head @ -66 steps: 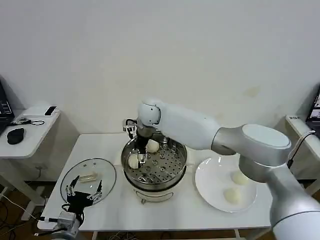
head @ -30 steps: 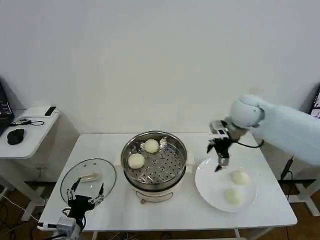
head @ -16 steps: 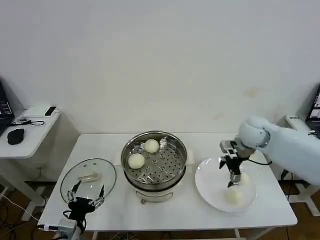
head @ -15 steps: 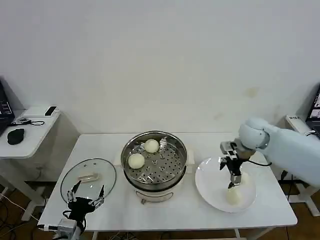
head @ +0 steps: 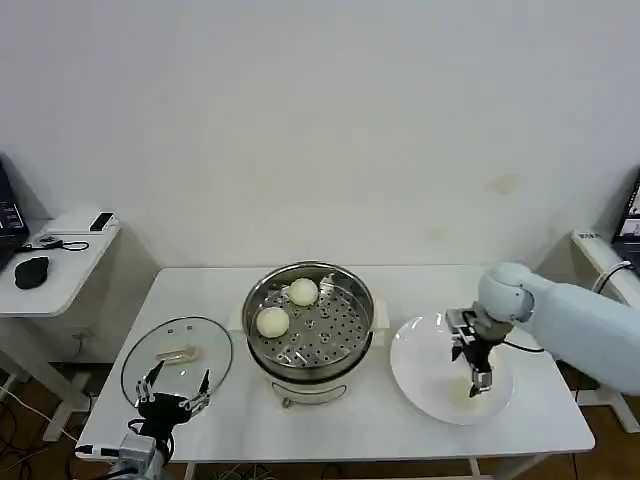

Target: Take steamed baozi put them in steamer then cover it.

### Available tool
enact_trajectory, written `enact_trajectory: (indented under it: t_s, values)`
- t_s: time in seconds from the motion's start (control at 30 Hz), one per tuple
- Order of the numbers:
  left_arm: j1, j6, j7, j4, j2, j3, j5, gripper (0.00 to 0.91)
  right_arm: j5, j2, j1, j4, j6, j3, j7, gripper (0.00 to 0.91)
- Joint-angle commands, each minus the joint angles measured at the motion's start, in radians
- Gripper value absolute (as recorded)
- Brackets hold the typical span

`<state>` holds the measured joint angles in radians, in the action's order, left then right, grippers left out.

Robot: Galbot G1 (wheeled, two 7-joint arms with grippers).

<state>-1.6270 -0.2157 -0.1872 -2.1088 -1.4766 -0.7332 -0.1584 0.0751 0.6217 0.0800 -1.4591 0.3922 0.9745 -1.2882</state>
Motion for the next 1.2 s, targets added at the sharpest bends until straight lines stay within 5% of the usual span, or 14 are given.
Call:
enact_trajectory:
  t_s: [0.03, 1.07, 1.2]
  values:
    - [0.002, 0.001, 0.001, 0.006, 0.001, -0.001, -0.003, 0.907, 0.043, 0.009, -0.062, 0.034, -0.006, -0.021, 0.018, 0.907]
    - [0.010, 0.004, 0.007, 0.038, -0.012, 0.017, -0.009, 0.907, 0.080, 0.037, -0.056, 0.065, -0.019, 0.000, 0.016, 0.907]
    - [0.014, 0.004, 0.006, 0.041, -0.012, 0.019, -0.008, 0.907, 0.082, 0.035, -0.057, 0.061, -0.021, 0.003, 0.008, 0.806]
